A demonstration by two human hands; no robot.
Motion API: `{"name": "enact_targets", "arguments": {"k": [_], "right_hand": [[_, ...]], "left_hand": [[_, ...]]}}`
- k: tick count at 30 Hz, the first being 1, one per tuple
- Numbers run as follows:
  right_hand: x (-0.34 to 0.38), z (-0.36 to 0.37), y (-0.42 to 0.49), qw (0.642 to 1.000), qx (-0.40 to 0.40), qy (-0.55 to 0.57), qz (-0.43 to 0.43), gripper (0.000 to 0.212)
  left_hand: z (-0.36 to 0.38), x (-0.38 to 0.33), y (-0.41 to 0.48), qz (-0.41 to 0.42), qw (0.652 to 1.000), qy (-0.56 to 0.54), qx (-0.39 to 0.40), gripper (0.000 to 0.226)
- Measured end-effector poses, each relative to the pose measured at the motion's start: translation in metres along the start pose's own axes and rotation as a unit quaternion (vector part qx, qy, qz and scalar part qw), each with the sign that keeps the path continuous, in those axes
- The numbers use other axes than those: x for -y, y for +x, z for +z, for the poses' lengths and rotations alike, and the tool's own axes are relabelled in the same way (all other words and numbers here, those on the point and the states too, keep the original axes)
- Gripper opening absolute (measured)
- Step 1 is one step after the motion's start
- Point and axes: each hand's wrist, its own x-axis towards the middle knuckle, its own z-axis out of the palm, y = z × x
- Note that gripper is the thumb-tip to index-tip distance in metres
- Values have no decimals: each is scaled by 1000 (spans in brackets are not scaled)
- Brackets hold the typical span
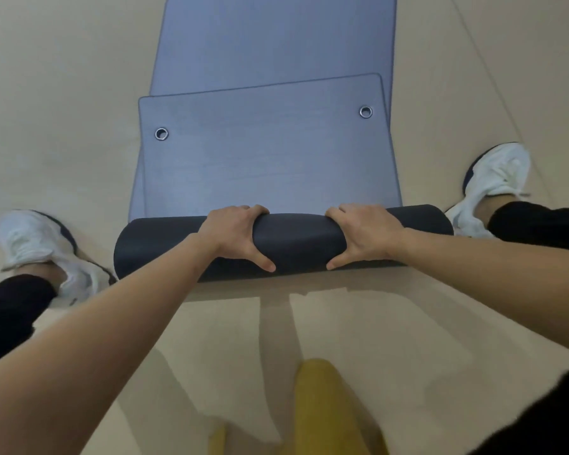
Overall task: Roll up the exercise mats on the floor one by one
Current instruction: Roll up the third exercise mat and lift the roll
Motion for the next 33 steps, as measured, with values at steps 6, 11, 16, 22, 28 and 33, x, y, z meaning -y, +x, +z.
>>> {"name": "enact_targets", "arguments": {"k": [6,11,16,22,28,33], "right_hand": [[22,41,-42,996,75,26,-35,88],[31,69,-51,990,120,29,-70,91],[24,67,-33,981,160,95,-48,90],[6,51,-3,966,204,157,5,82],[-8,45,6,977,159,131,59,100],[0,48,-10,997,-32,53,40,83]], "left_hand": [[68,-21,-42,-16,996,-47,69,123],[104,-21,-62,-23,988,-83,129,120],[112,-18,-77,21,1000,3,11,113],[136,-38,-105,39,978,86,-187,95],[138,-39,-90,-9,975,121,-188,96],[118,-22,-65,0,981,107,-161,97]]}}
